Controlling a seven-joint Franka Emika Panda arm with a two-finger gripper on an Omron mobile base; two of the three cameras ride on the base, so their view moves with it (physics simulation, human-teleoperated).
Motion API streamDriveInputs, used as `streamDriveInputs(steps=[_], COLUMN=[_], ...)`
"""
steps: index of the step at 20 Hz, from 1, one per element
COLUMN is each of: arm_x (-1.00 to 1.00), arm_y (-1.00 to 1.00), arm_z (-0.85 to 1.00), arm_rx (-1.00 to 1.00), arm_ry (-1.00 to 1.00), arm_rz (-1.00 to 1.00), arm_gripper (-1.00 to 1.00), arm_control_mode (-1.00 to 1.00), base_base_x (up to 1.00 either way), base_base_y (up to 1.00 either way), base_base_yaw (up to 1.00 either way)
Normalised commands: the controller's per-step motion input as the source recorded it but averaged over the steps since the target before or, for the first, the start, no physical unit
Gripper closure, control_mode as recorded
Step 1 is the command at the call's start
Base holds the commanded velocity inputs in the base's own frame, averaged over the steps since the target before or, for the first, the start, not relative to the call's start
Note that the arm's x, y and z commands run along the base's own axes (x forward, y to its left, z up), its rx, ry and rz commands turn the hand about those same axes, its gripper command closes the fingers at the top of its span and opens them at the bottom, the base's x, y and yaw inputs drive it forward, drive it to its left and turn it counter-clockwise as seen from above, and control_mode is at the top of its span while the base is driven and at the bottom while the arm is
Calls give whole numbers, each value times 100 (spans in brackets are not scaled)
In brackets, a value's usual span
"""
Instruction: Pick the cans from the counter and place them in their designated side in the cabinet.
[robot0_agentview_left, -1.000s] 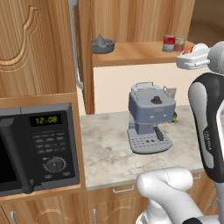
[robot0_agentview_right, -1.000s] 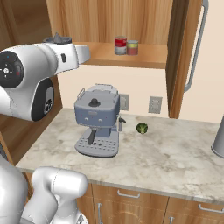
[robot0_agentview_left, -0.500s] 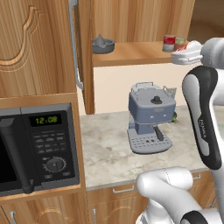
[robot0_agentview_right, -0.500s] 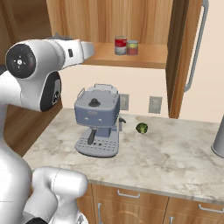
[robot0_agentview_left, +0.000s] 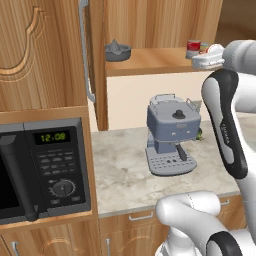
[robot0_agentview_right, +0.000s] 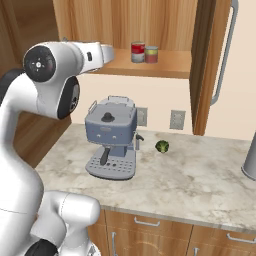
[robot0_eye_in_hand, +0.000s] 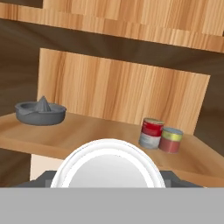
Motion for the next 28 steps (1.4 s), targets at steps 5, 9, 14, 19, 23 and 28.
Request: streamDriveInputs(steps=[5,9,14,19,23,28], arm_x=[24,29,37,34,33,33], arm_y=[-7,-6,0,0,0,0], arm_z=[0,-3,-4,-6,-8,-6], arm_rx=[0,0,0,0,0,0], arm_ry=[4,4,4,0,0,1], arm_rz=[0,0,1,1,1,0], arm_gripper=[100,100,100,100,100,100], arm_control_mode=[-100,-100,-100,-100,-100,-100], base_base_x=[0,0,0,0,0,0], base_base_y=[0,0,0,0,0,0], base_base_yaw=[0,0,0,0,0,0])
